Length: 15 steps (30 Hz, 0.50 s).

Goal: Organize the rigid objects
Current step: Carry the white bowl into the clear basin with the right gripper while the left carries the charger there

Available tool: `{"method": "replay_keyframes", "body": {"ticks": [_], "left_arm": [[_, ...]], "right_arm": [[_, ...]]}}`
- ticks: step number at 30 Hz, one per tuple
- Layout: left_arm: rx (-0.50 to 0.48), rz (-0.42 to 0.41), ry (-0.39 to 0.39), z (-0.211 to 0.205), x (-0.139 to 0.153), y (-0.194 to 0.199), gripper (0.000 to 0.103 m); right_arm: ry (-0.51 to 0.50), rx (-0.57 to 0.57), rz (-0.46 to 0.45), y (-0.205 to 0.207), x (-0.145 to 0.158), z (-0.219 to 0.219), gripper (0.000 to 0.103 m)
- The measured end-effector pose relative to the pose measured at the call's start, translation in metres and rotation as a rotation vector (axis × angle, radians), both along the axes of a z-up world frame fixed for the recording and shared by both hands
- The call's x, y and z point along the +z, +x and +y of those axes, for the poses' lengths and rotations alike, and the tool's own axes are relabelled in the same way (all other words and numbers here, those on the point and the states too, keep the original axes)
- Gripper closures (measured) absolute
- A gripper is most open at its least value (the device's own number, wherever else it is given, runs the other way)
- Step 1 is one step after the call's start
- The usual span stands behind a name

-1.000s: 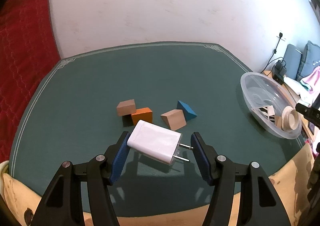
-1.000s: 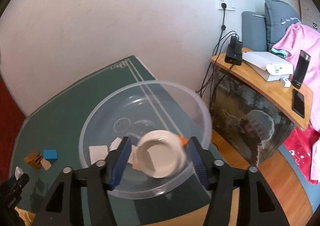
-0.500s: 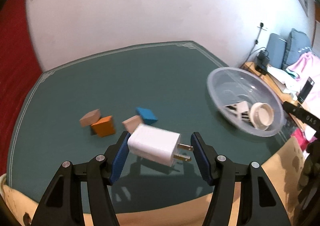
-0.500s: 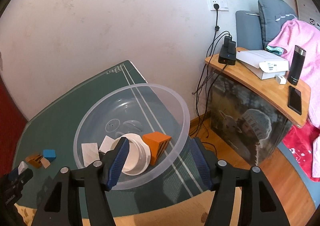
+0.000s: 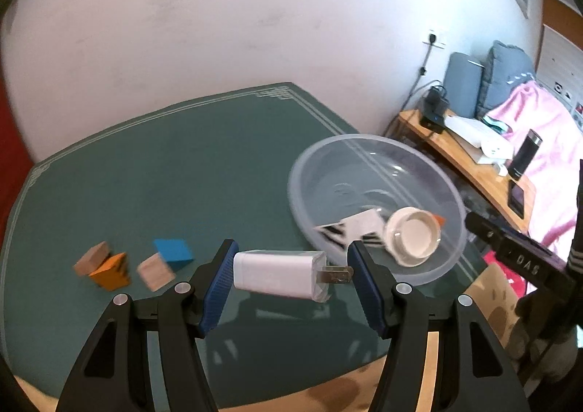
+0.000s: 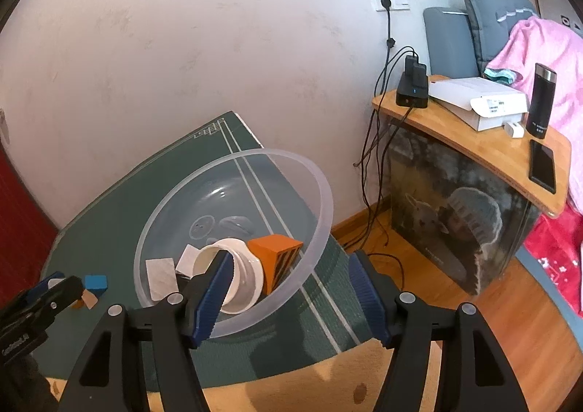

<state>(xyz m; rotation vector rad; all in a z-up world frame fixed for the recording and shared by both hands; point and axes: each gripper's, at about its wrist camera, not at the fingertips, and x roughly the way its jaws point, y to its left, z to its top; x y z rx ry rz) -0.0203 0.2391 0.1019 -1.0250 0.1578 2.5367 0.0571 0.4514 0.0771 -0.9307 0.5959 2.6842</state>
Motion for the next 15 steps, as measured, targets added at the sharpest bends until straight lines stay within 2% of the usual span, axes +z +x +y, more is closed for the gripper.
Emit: {"method": "replay_keyframes", "body": {"ticks": [10,15], "left_arm": [[-0.097,-0.005,-0.003,0.050,0.000,-0.007,0.040],[-0.140,-0.021,0.023,0.067,-0.006,-0.015,0.040]], "right_arm": [[-0.032,-0.024,-0.005,0.001,-0.008,0.011,0.034],[-0.036,-0.027,-0.006,0.001,-0.010,0.013,0.034]]}}
